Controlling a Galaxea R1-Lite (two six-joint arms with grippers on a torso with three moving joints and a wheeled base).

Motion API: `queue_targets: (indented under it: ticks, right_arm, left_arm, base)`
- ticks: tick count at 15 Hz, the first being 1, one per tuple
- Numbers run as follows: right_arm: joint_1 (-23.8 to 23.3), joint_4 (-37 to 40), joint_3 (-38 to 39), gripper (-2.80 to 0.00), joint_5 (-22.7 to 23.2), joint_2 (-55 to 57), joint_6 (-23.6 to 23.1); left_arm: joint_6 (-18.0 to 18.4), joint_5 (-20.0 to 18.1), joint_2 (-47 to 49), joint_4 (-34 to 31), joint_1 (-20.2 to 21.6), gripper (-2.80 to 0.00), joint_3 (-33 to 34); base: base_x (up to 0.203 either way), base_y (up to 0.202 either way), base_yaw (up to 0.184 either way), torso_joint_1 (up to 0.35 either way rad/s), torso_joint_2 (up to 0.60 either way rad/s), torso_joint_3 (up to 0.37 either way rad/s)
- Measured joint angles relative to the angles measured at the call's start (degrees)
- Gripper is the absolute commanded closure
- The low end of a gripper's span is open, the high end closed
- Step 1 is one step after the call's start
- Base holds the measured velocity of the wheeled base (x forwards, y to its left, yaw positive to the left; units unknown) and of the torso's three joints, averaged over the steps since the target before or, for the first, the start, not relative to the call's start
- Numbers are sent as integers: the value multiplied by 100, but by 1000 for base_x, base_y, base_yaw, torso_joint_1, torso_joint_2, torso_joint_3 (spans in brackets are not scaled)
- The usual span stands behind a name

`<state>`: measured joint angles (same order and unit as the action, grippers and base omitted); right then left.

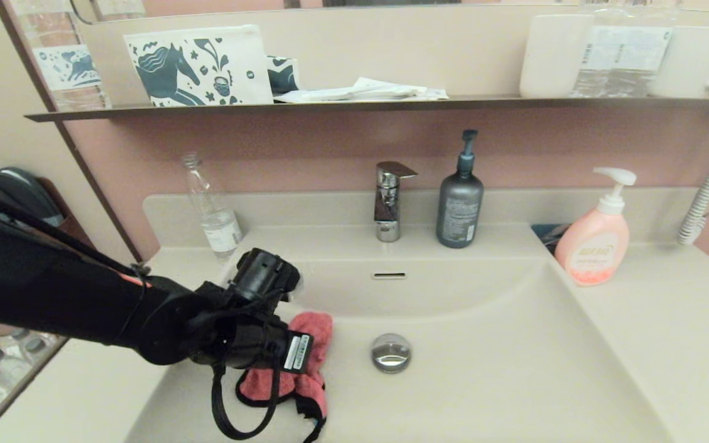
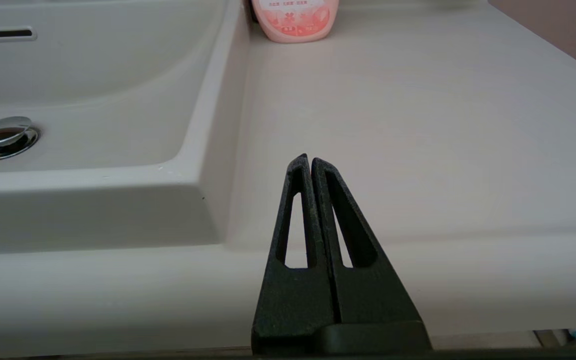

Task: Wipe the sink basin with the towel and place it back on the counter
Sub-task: Wipe the sink

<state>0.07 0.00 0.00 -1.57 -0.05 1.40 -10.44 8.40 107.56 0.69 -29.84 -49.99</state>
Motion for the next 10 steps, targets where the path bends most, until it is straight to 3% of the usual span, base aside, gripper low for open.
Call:
queue_targets:
  ticks: [5,10]
  right_arm:
    - [0,0,0,0,0,0,0]
    - [-2,0,0,0,0,0,-2]
  left_arm:
    - [99,11,840,2492,-225,0,713]
    - [120,4,1321,2649,-332,0,176]
  base:
    - [0,0,0,0,0,0]
    - [0,0,0,0,0,0]
